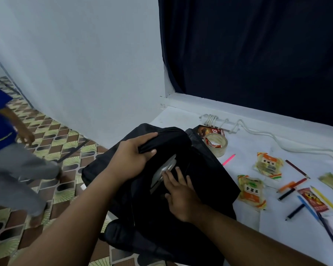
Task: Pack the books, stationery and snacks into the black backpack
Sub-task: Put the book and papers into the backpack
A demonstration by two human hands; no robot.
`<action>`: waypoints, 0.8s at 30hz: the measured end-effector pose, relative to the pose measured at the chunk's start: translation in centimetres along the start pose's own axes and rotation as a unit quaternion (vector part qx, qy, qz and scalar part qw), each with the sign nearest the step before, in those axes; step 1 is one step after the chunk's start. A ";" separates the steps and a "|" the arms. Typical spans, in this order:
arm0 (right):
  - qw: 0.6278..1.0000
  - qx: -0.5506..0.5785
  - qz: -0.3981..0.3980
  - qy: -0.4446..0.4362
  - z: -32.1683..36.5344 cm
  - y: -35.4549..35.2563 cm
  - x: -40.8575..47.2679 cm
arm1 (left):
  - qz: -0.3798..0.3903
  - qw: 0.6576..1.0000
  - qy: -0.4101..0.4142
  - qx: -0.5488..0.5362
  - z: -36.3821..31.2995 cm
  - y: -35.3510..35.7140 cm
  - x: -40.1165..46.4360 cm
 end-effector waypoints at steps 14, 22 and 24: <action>0.984 0.105 -0.140 0.026 -1.7 -6.3 -1.3 | 0.018 0.997 -0.054 -0.050 2.7 1.9 0.5; 0.937 0.093 -0.324 0.090 -9.8 -15.3 -2.3 | 0.038 0.982 -0.152 -0.105 6.8 6.5 -1.6; 0.942 0.097 -0.289 0.140 -12.7 -15.0 -1.0 | 0.036 0.984 -0.145 -0.093 6.7 6.7 -1.7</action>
Point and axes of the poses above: each hand's wrist, its own x-axis towards the middle knuckle, its own y-axis out of the palm, z = x × y, the point moved 10 cm from there along x, towards the middle knuckle, and after that the axes turned 1 degree about -x, right-handed, at the moved point
